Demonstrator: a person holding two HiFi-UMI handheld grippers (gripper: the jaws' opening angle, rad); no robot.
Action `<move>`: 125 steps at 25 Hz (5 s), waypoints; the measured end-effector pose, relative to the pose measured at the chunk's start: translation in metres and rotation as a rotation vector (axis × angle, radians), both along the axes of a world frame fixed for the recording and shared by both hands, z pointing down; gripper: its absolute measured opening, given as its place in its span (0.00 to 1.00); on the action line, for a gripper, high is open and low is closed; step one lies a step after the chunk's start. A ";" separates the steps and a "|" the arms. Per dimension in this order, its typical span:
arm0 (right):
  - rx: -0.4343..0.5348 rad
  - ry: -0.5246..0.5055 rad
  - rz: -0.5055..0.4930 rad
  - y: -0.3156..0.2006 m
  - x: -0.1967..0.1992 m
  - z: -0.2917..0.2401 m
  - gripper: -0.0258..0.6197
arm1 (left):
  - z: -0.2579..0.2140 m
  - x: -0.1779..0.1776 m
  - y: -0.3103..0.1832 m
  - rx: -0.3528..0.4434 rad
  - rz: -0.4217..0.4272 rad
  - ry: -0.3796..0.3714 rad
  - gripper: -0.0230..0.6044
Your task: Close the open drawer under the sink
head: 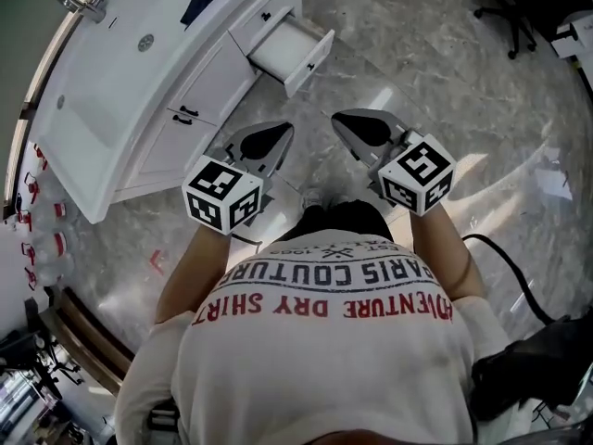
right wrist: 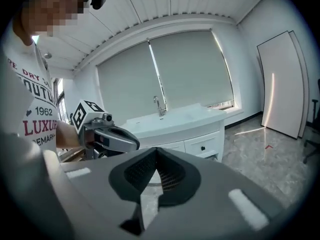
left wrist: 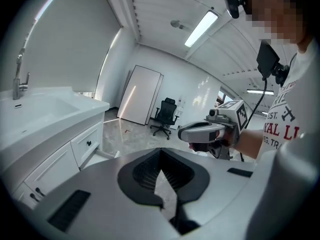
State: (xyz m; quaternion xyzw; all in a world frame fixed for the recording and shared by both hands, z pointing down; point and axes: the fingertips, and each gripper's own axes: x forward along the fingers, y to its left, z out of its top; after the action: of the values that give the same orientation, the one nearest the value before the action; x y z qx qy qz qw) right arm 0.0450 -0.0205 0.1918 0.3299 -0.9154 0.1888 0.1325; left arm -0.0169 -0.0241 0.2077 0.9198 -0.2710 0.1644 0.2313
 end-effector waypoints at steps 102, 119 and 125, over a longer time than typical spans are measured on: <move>-0.092 0.292 0.021 -0.320 -0.044 0.516 0.04 | 0.367 -0.061 -0.192 -0.308 -0.363 -0.070 0.04; -0.060 0.272 -0.024 -0.389 -0.108 0.515 0.04 | 0.366 -0.099 -0.203 -0.290 -0.457 -0.083 0.04; -0.049 0.287 -0.035 -0.412 -0.130 0.516 0.04 | 0.370 -0.106 -0.199 -0.309 -0.470 -0.085 0.04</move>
State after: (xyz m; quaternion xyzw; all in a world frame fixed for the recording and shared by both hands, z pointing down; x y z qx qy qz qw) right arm -0.0847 -0.4323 0.7080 0.3340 -0.8878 0.1597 0.2734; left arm -0.1228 -0.2226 0.5782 0.7778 -0.4580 0.1841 0.3891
